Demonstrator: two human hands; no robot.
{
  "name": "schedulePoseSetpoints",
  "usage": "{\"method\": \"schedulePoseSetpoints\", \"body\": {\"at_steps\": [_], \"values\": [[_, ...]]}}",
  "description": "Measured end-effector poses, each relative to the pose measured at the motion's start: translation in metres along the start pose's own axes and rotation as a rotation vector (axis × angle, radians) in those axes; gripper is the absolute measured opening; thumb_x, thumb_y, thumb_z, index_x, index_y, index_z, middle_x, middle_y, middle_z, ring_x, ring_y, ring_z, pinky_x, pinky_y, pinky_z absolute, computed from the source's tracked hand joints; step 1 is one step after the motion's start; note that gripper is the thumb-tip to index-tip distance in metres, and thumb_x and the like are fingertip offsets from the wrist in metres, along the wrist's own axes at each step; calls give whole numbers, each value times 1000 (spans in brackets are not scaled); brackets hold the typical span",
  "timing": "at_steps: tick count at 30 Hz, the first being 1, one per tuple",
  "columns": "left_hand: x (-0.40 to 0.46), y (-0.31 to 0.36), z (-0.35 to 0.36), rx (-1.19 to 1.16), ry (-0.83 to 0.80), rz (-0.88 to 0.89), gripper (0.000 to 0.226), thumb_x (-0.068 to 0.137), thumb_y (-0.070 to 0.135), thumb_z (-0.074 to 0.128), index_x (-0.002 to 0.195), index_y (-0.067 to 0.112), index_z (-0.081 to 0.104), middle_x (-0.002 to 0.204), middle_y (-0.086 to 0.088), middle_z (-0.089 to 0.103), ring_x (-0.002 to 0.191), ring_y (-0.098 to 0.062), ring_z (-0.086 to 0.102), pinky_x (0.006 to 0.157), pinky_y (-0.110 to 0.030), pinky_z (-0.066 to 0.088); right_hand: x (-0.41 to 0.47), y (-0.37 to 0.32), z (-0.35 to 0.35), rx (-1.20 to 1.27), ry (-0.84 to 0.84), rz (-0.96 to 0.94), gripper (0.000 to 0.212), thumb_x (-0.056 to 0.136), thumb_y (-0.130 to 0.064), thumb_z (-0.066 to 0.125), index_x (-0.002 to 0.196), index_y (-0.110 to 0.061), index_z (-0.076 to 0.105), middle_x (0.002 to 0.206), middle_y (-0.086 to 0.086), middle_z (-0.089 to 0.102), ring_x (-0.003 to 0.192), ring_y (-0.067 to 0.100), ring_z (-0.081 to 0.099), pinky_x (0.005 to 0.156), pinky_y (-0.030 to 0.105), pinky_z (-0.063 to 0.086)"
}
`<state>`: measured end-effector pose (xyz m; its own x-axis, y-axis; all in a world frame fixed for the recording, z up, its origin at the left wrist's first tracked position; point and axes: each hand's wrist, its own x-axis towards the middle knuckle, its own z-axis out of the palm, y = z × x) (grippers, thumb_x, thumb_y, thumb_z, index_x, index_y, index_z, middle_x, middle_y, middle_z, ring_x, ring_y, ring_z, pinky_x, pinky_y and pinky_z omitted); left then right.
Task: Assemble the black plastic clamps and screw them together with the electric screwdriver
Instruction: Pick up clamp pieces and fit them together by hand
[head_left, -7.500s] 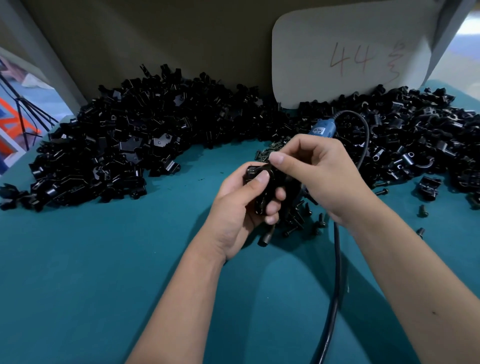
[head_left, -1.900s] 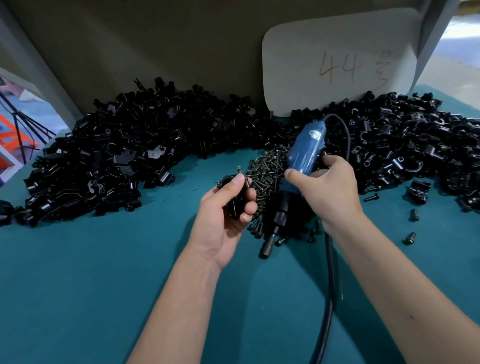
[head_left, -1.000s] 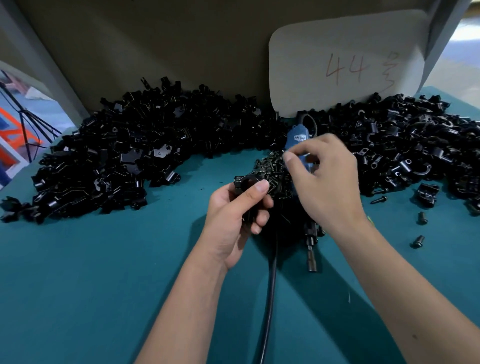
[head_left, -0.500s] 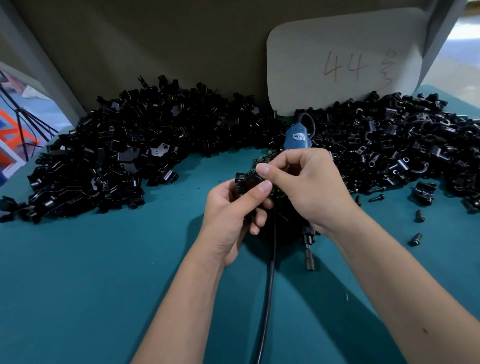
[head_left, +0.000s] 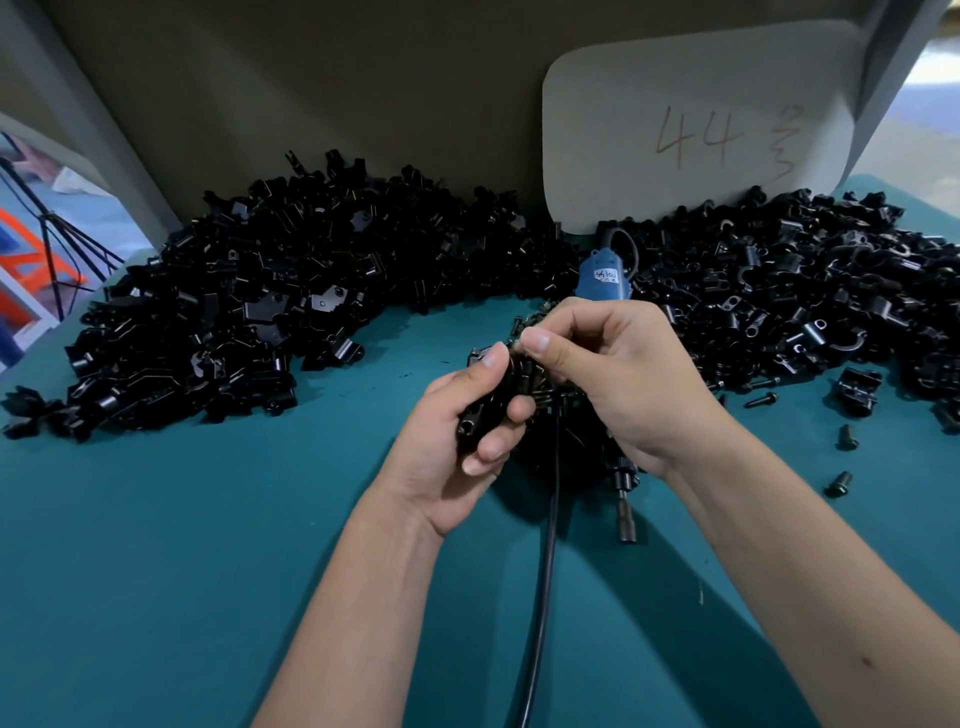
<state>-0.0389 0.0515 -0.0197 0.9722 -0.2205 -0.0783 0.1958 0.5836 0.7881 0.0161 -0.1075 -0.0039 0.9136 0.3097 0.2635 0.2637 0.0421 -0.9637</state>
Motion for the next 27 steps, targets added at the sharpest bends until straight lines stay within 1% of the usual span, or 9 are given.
{"method": "schedulePoseSetpoints", "body": {"at_steps": [3,7,10,13,15,17,20,24,27], "values": [[-1,1,-2,-90,-32,-4,25,91,37,66,88,15,78,67,-2,55,36,-1,41,29,-9,29,-2,1,6,126,-3,56,16,98,-13,69,88,-5,79,89,13,71,81,17,63,81,31,53],[1,1,-1,-24,42,84,25,90,34,66,92,9,71,67,-4,56,37,-1,40,29,-10,27,-3,-2,12,278,13,169,35,109,-23,53,94,-6,79,94,11,74,85,18,66,73,27,56],[2,-2,0,42,114,137,17,89,31,67,84,16,73,67,-5,58,38,-4,40,30,-12,27,-2,-2,14,173,85,169,35,110,-25,51,95,-8,78,85,3,71,81,15,64,69,28,55],[2,-2,1,95,151,158,18,88,29,70,94,13,70,68,-6,59,39,-5,41,31,-13,26,-3,-2,13,78,96,143,32,107,-29,58,90,-10,78,77,0,67,73,14,60,63,28,53],[2,-2,1,153,157,164,9,87,29,72,84,22,77,68,-4,60,39,-5,41,31,-13,27,-4,-3,13,-4,102,97,34,102,-36,67,79,-13,74,67,-2,61,63,12,55,55,27,49],[1,-4,2,224,160,175,13,86,28,73,73,29,75,67,-3,61,39,-5,42,31,-14,28,-3,-4,12,-145,115,33,38,95,-42,75,72,-12,71,60,0,57,54,13,50,48,29,45],[2,-7,2,302,188,193,11,85,27,75,74,28,71,66,-5,61,39,-7,43,31,-16,28,-2,-3,6,-324,130,-6,35,90,-42,80,69,-16,72,55,-4,58,48,9,48,49,29,44],[4,-7,0,259,175,133,11,86,33,72,77,28,75,68,-4,62,37,-6,41,30,-14,26,-2,-7,-3,-438,46,-99,19,95,-32,76,79,-23,77,69,-2,72,45,8,56,49,26,49],[3,-6,-2,192,119,56,30,90,40,68,100,12,68,71,-5,61,36,-4,39,28,-13,24,0,-6,-8,-397,-22,-103,14,97,-26,74,86,-20,79,77,1,75,53,17,66,55,32,57]]}}
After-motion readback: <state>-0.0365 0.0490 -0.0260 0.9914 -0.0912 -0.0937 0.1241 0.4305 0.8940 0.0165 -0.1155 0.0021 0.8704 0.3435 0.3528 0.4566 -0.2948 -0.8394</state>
